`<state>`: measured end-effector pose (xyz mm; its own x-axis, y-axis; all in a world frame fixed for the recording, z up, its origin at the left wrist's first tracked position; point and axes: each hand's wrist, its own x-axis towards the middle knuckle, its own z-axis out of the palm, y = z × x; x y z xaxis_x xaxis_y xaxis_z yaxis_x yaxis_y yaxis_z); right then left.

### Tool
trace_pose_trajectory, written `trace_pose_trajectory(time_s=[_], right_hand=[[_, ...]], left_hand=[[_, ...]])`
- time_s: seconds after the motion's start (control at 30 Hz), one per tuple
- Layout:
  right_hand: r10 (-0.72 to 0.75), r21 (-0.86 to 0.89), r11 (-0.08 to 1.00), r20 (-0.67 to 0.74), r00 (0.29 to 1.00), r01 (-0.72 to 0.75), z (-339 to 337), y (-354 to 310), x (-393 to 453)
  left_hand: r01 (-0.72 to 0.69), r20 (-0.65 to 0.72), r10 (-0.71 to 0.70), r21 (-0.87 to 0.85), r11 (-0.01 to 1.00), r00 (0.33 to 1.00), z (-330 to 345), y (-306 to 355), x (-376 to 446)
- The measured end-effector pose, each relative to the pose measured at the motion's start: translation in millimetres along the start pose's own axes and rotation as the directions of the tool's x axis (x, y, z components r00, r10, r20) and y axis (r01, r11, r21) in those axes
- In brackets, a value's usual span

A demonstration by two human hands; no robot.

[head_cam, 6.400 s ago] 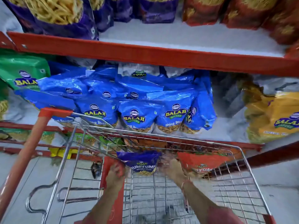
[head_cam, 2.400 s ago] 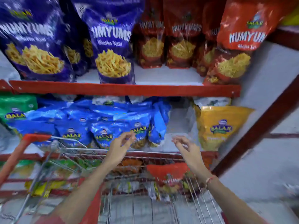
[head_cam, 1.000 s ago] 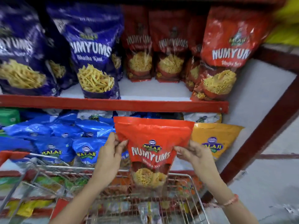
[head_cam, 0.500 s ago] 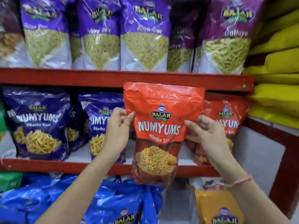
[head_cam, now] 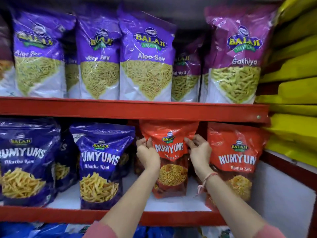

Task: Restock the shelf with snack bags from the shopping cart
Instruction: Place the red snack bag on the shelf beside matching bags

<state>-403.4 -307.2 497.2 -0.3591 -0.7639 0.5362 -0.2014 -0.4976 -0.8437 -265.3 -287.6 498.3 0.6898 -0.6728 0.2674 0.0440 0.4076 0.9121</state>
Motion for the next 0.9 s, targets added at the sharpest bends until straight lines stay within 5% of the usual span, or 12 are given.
trace_pose_trajectory(time_s=[0.13, 0.4, 0.53, 0.7, 0.9], right_hand=[[0.042, -0.072, 0.996, -0.068, 0.997, -0.047, 11, 12, 14], [0.045, -0.128, 0.991, -0.029, 0.999, -0.048, 27, 33, 18], [0.295, -0.013, 0.955, 0.038, 0.955, -0.295, 25, 51, 1], [0.561, 0.076, 0.794, 0.289, 0.775, -0.603, 20, 83, -35], [0.446, -0.171, 0.895, 0.331, 0.832, -0.412, -5, 76, -61]], left_hand=[[0.098, 0.014, -0.098, 0.011, 0.995, 0.995, 15, -12, 26], [0.030, 0.177, -0.035, 0.034, 0.999, 0.984, 8, -34, 53], [0.160, 0.252, -0.198, 0.164, 0.973, 0.947, -10, -59, 41], [0.374, 0.365, -0.433, 0.222, 0.900, 0.824, -36, -94, 15], [0.300, 0.516, -0.433, 0.323, 0.898, 0.739, -66, -82, 1]])
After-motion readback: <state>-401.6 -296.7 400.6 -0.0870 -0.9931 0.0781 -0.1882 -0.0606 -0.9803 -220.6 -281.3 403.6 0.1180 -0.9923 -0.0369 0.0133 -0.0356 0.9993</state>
